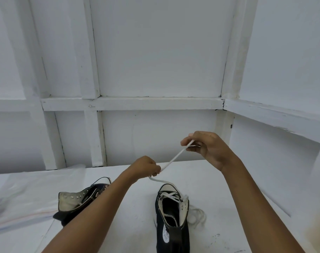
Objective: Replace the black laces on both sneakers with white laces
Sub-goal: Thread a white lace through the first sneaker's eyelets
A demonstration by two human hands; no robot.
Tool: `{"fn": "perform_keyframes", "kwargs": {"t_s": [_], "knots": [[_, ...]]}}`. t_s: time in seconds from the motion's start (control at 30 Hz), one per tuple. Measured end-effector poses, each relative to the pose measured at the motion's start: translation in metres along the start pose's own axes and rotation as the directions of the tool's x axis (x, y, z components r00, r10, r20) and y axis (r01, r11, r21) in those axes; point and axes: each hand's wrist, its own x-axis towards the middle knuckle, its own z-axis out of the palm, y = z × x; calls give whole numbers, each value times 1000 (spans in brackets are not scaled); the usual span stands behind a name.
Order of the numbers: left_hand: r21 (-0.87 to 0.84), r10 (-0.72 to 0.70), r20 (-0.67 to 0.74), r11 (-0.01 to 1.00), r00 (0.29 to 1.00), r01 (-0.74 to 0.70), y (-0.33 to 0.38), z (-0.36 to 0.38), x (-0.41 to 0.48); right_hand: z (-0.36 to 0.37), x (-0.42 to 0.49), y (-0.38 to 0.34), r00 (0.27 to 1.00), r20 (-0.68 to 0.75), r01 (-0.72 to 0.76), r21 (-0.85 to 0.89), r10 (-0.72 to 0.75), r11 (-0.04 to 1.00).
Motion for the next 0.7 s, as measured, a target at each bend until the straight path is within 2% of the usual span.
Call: {"fn": "perform_keyframes", "kwargs": {"t_s": [0.13,0.23,0.33,0.4,0.47,0.57,0.7], "knots": [[146,54,-7,988,999,-52,-6,-3,-4,10,-2,10,1000,0,-16,58,16,998],[184,106,-31,978,994,-98,-6,-9,-16,14,-5,19,990,99,-88,-108,99,990],[152,72,144,984,987,-94,0,-9,-30,16,-10,29,946,181,-194,-347,268,918],[146,24,254,987,967,-63,2,-5,-38,19,-13,36,923,177,-233,-451,342,862],[178,2,296,982,955,-57,2,0,-43,22,-15,40,897,159,-276,-530,413,802],[193,-26,332,980,943,-41,0,7,-48,24,-16,46,853,119,-337,-617,508,711],[79,-71,321,996,944,48,-5,9,-49,32,-17,52,833,70,-375,-660,549,652]]}}
